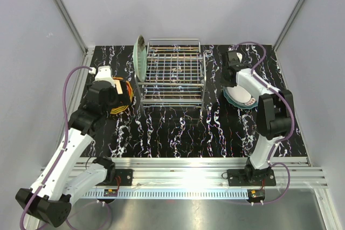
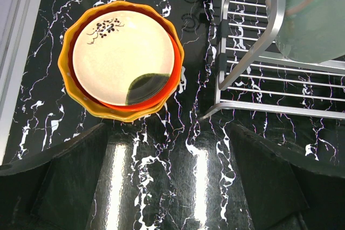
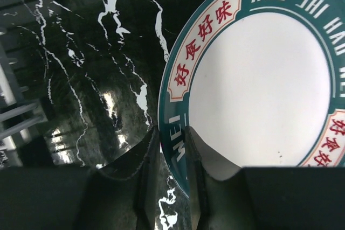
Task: Load the plates into the dish rack
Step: Grab a plate with the right arm
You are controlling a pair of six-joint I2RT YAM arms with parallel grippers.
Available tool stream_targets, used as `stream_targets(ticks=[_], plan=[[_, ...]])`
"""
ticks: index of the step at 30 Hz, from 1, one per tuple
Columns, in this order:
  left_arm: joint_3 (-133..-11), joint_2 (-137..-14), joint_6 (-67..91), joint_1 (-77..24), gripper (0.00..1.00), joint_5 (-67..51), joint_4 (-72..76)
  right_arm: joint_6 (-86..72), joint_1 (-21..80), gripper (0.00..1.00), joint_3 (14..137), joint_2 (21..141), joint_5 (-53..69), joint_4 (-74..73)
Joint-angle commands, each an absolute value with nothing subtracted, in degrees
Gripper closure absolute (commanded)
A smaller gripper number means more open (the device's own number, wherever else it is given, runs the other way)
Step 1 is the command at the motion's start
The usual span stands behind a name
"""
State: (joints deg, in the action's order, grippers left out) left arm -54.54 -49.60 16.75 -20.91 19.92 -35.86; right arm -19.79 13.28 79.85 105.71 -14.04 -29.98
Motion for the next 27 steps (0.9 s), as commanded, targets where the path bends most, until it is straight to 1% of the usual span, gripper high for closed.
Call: stream_targets(ticks=[1, 11, 18, 22, 23, 25, 26, 27], plan=[[-55.02, -49.04, 16.35, -21.27, 0.01, 20.65, -32.87, -20.57, 13.80, 1.00, 82.79, 100.38, -14.15, -31.99], [-55.02, -48.96, 16.44, -21.36, 0.01, 20.65, -32.87, -17.76, 13.89, 1.00, 88.33, 91.68, -18.89, -36.65], [-55.02, -48.87, 16.44, -21.45, 0.01, 20.57, -33.05, -17.14, 13.89, 1.00, 87.19, 90.79, -19.42, -37.35], [-55.02, -48.87, 16.44, -21.53, 0.01, 20.74, -32.96, -17.75, 13.89, 0.79, 82.55, 91.58, -18.90, -35.34], [-55.02, -48.69, 16.44, -21.62, 0.01, 20.74, -32.96, -17.84, 13.89, 0.68, 81.92, 92.54, -18.98, -34.98], [-55.02, -48.78, 16.35, -21.62, 0.01, 20.74, -32.87, -17.75, 13.89, 0.51, 80.60, 93.95, -19.25, -34.02], [-55.02, -48.69, 16.35, -21.71, 0.01, 20.74, -32.87, -17.49, 13.89, 0.44, 80.51, 95.87, -19.51, -33.67], [-55.11, -48.69, 16.35, -21.80, 0.01, 20.74, -32.87, -16.97, 13.97, 0.33, 80.68, 97.19, -19.77, -33.84]])
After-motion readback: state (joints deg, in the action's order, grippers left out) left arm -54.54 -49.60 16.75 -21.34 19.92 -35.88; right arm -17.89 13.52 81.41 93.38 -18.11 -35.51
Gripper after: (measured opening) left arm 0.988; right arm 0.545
